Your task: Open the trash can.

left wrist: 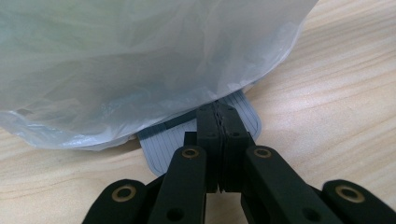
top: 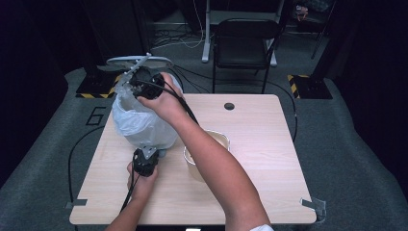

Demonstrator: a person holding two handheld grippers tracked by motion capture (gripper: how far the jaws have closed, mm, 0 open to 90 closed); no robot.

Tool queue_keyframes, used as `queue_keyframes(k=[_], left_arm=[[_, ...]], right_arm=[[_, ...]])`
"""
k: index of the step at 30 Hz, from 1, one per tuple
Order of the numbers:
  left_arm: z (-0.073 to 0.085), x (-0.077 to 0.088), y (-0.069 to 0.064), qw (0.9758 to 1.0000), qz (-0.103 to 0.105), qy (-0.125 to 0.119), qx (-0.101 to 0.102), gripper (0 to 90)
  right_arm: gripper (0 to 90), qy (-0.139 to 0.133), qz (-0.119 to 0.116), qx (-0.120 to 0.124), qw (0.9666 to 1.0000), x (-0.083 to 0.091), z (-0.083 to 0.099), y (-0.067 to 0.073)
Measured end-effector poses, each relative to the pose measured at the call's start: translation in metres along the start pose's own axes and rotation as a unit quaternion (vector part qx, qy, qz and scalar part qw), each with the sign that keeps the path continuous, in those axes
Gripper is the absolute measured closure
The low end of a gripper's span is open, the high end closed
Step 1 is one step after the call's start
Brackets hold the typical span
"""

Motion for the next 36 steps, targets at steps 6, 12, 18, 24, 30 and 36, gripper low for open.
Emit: queue_keyframes(k=[6, 12, 18, 24, 30, 36], left_arm=[[0.0, 0.0, 0.0, 1.0, 0.0, 0.0, 0.001, 88.9], [0.0, 0.0, 0.0, 1.0, 0.001, 0.0, 0.001, 88.9], [0.0, -0.001, -0.001, 1.0, -0.001, -0.003, 0.0, 88.9], [0.0, -0.001, -0.001, 1.0, -0.001, -0.003, 0.0, 88.9], [0.0, -0.001, -0.001, 1.0, 0.001, -0.003, 0.002, 89.0], [0.001, -0.001, -0.004, 0.9998, 0.005, -0.003, 0.02, 89.0]], right_arm=[[63.0, -0.002, 0.017, 0.012, 0.9998, -0.004, 0.001, 0.003], [49.6, 0.003, 0.033, -0.007, 0.9994, -0.007, 0.002, -0.001], [42.5, -0.002, 0.023, -0.031, 0.9992, -0.006, 0.003, -0.005], [41.4, -0.002, 0.025, -0.039, 0.9989, -0.003, 0.004, -0.009], [41.1, -0.019, 0.012, -0.054, 0.9983, 0.009, 0.002, -0.015], [51.1, 0.007, 0.003, -0.034, 0.9994, 0.006, 0.012, -0.017]])
Point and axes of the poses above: each handheld gripper's, and its own axes: x roughly backward along the jaws, z roughly out of its underside, y roughly to its left, the point moved 3 cm from there along -x, roughly forward along the jaws, and after that the axes turned 11 degrees about z, right-handed, at the moved point
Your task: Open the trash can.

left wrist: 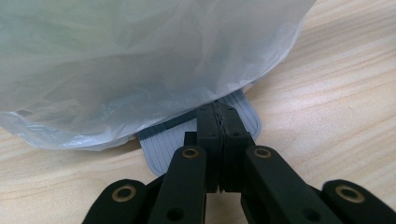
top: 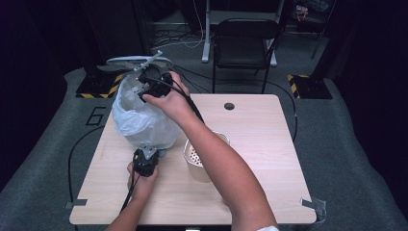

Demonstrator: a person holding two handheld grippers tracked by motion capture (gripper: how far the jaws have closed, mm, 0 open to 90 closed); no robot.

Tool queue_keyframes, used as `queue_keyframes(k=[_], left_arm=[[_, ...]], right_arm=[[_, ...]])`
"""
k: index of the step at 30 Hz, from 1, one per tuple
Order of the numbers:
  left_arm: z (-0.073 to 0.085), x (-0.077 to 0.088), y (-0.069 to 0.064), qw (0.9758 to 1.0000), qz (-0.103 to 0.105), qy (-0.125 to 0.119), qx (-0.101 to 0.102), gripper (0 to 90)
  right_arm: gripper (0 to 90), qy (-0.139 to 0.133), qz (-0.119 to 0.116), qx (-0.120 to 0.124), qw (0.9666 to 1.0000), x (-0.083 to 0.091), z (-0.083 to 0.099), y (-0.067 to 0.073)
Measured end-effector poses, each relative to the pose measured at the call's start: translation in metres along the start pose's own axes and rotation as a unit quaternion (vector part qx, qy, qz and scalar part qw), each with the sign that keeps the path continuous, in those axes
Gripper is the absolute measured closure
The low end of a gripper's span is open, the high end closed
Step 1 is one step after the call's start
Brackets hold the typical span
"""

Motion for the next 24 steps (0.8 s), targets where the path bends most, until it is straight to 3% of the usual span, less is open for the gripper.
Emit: queue_keyframes(k=[4, 8, 16, 17, 18, 20, 21, 22, 24], left_arm=[[0.0, 0.0, 0.0, 1.0, -0.001, 0.002, -0.003, 89.0], [0.0, 0.0, 0.0, 1.0, -0.001, -0.002, 0.003, 89.0], [0.0, 0.0, 0.0, 1.0, 0.0, -0.002, 0.003, 89.0], [0.0, 0.0, 0.0, 1.0, 0.0, -0.002, 0.003, 89.0], [0.0, 0.0, 0.0, 1.0, -0.001, -0.002, 0.001, 89.0], [0.0, 0.0, 0.0, 1.0, 0.0, -0.002, 0.003, 89.0], [0.0, 0.0, 0.0, 1.0, 0.0, -0.002, 0.003, 89.0], [0.0, -0.001, -0.001, 1.0, -0.001, -0.006, 0.008, 89.0], [0.0, -0.001, -0.001, 1.0, -0.001, -0.004, 0.005, 89.0]], right_arm=[[66.3, 0.017, 0.005, 0.012, 0.9998, -0.006, 0.005, 0.001], [70.1, 0.028, 0.004, 0.018, 0.9994, -0.013, 0.007, 0.002], [69.4, 0.06, 0.013, 0.033, 0.9976, -0.033, 0.014, 0.006], [68.1, 0.067, 0.014, 0.035, 0.997, -0.036, 0.015, 0.007], [60.2, 0.071, 0.023, 0.032, 0.9967, -0.039, 0.016, 0.009], [54.7, 0.057, 0.028, 0.038, 0.9973, -0.036, 0.014, 0.008], [54.7, 0.057, 0.028, 0.038, 0.9973, -0.036, 0.014, 0.008], [53.8, 0.032, 0.023, 0.038, 0.9985, -0.028, 0.009, 0.01], [53.7, 0.025, 0.022, 0.036, 0.9988, -0.025, 0.007, 0.01]])
Point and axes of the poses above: each handheld gripper's, and its own axes: x roughly backward along the jaws, z roughly out of its underside, y roughly to its left, the point moved 3 cm from there along -x, roughly forward along the jaws, and after that the axes turned 11 degrees about z, right-handed, at the moved point
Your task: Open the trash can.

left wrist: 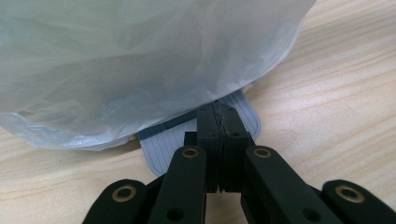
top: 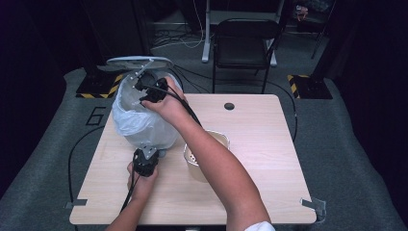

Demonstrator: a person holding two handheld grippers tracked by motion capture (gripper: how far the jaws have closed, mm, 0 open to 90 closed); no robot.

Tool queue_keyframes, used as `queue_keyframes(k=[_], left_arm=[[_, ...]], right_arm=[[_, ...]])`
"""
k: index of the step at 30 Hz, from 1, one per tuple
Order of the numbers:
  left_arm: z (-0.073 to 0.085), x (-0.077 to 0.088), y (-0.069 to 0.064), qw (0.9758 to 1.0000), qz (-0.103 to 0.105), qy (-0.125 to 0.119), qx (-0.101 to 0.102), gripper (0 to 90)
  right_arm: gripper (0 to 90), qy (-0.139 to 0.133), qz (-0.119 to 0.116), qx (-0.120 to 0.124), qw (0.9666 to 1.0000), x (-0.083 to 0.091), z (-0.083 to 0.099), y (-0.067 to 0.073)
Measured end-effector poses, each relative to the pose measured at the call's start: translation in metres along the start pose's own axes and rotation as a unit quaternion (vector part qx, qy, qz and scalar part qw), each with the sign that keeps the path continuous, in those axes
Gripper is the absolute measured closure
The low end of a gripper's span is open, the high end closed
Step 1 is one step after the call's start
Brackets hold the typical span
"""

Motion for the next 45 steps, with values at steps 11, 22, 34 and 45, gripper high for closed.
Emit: queue_keyframes(k=[11, 22, 34, 45], left_arm=[[0.0, 0.0, 0.0, 1.0, -0.001, 0.003, -0.006, 89.2], [-0.002, 0.002, 0.004, 0.9991, -0.015, 0.007, -0.04, 89.2], [-0.002, 0.002, 0.004, 0.9992, -0.012, 0.007, -0.037, 89.2], [-0.001, 0.001, 0.003, 0.9996, -0.008, 0.001, -0.027, 89.2]], right_arm=[[46.5, -0.051, 0.006, -0.013, 0.9986, 0.036, -0.007, -0.012], [50.7, -0.018, -0.017, 0.014, 0.9996, 0.063, 0.032, -0.013], [48.1, -0.018, -0.022, -0.024, 0.9993, 0.102, 0.094, -0.025], [42.5, -0.018, -0.016, -0.06, 0.9979, 0.12, 0.154, -0.024]])
Point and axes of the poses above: each handheld gripper's, and its own axes: x roughly backward along the jaws, z roughly out of its underside, y roughly to its left, the point moved 3 cm from there along -x, roughly forward along the jaws, and after that the axes turned 11 degrees about z, right-handed, at the moved point
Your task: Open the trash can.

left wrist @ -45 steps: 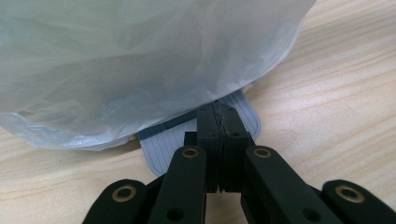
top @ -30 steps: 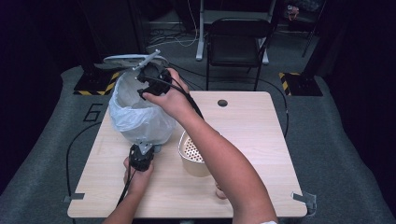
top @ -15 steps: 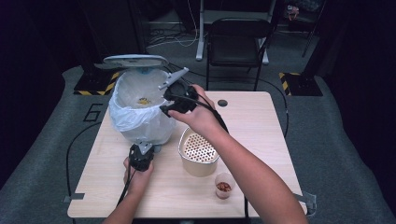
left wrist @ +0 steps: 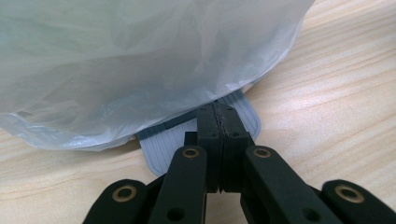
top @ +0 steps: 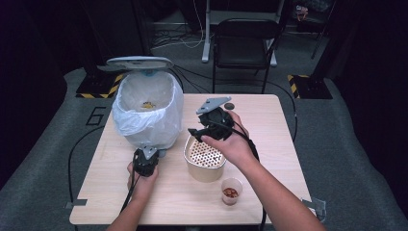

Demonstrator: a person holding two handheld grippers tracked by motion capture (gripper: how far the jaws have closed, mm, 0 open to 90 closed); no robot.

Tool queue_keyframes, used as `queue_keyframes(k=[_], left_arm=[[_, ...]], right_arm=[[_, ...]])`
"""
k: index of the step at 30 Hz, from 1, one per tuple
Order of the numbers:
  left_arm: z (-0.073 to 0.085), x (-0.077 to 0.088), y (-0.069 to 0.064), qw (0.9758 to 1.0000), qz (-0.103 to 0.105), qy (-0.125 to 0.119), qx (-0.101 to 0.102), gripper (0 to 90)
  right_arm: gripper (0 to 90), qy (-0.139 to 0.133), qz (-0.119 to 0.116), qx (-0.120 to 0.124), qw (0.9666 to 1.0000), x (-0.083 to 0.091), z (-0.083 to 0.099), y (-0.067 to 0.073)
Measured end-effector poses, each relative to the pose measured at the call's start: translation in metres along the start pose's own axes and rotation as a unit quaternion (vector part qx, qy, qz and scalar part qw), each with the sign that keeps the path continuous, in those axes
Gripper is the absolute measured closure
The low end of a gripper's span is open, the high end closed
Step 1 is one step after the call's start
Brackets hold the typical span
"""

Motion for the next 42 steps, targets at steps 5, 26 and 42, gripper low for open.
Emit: queue_keyframes(k=[5, 26, 42], left_arm=[[0.0, 0.001, 0.001, 1.0, 0.002, 0.006, -0.003, 89.2], [0.0, 0.001, 0.0, 1.0, 0.002, 0.007, -0.003, 89.2], [0.0, 0.001, 0.0, 1.0, 0.001, 0.009, -0.005, 89.2]], right_arm=[[42.2, 0.004, 0.007, -0.012, 0.9999, 0.003, 0.027, -0.002], [18.2, 0.002, 0.011, -0.072, 0.9973, 0.028, 0.131, 0.01], [9.3, 0.027, 0.001, -0.078, 0.9966, 0.025, 0.191, 0.042]])
Point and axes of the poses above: each handheld gripper's, and its own axes: x roughly backward along the jaws, z roughly out of its underside, y roughly to its left, the point moved 3 cm from there along -x, roughly forward along the jaws, and after that the axes turned 11 degrees about z, right-handed, at the moved point
